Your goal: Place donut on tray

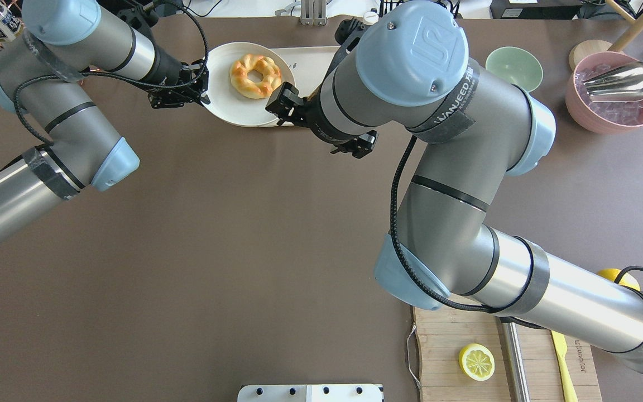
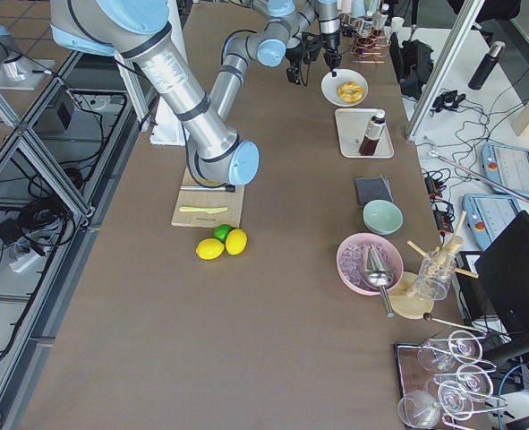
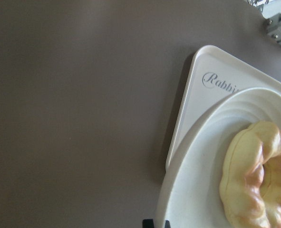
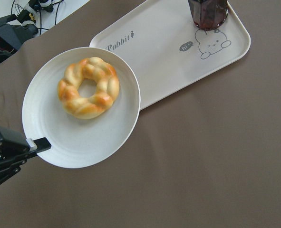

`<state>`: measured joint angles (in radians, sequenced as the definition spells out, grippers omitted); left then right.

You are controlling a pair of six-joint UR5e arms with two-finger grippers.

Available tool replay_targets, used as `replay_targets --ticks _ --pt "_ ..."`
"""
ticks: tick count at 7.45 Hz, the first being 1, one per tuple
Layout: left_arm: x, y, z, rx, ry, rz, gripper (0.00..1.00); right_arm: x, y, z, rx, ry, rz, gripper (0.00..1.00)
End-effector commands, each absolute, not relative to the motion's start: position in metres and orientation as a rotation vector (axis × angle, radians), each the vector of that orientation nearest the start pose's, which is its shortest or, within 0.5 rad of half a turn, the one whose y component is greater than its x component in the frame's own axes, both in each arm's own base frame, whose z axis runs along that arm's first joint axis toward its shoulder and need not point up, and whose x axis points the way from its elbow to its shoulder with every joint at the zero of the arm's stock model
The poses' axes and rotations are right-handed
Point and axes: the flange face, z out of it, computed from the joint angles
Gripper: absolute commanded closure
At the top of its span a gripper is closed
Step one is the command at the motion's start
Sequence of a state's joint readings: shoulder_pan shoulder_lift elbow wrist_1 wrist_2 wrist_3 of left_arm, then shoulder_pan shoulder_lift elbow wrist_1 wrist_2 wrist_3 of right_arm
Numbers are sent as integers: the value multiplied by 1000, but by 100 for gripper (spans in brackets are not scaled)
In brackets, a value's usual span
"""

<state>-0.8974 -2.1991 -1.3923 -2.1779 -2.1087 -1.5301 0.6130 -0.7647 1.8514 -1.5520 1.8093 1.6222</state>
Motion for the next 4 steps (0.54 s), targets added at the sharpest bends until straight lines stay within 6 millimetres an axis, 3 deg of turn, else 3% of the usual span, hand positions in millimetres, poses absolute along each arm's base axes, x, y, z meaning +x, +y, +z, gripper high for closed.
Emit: replay_targets --ticks 1,3,4 --pt "432 -672 303 52 1131 -673 100 -437 -447 66 107 -1133 456 0" --pt "486 -682 278 65 1108 -752 100 -435 -448 66 109 -1131 459 0" --pt "498 -676 275 62 1123 -752 100 -435 -449 66 108 -1132 460 0"
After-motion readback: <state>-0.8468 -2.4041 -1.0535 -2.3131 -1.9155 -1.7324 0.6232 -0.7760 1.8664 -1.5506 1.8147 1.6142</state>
